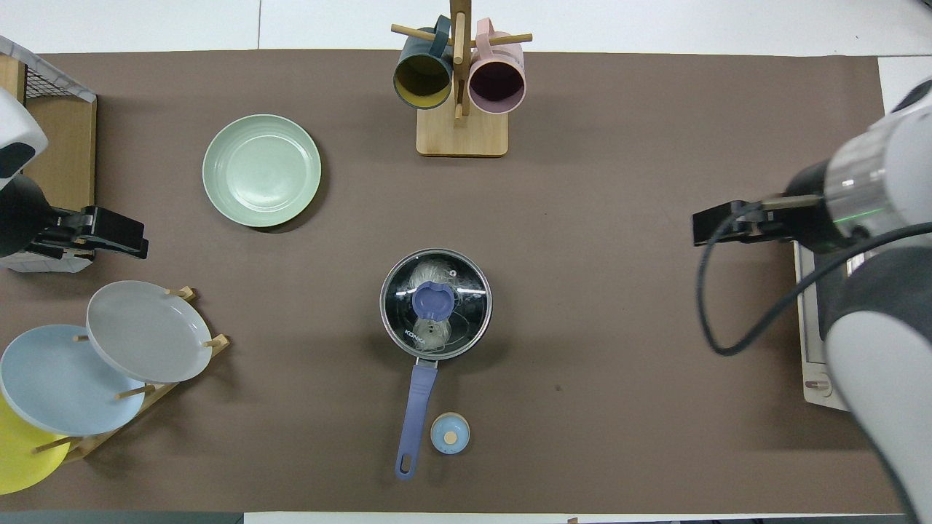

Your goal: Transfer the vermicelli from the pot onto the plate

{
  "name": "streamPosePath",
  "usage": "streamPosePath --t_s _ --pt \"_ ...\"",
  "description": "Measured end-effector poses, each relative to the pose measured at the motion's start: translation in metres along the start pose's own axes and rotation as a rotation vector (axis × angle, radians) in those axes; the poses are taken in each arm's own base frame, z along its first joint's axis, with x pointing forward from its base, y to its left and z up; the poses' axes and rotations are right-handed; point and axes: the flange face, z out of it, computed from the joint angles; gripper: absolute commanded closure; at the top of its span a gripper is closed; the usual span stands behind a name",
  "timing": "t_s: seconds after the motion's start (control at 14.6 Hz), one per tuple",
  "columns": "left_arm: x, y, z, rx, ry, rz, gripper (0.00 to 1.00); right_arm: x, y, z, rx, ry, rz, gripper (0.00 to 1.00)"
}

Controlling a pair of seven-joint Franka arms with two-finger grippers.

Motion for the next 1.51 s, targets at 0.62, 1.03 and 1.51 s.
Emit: streamPosePath --t_s 0.62,1.03,1.51 --pt "0.000 0.000 0.000 0.000 0.000 0.000 0.00 -0.047 -0.152 0.122 -0.010 0.048 0.044 0.00" --pt "0.000 0.000 0.000 0.000 0.000 0.000 0.00 -0.050 -0.154 0.176 -0.035 0.078 0.000 0.00" --pt "0.000 0.000 0.000 0.000 0.000 0.000 0.00 -0.054 -0.154 0.186 -0.031 0.086 -0.011 0.18"
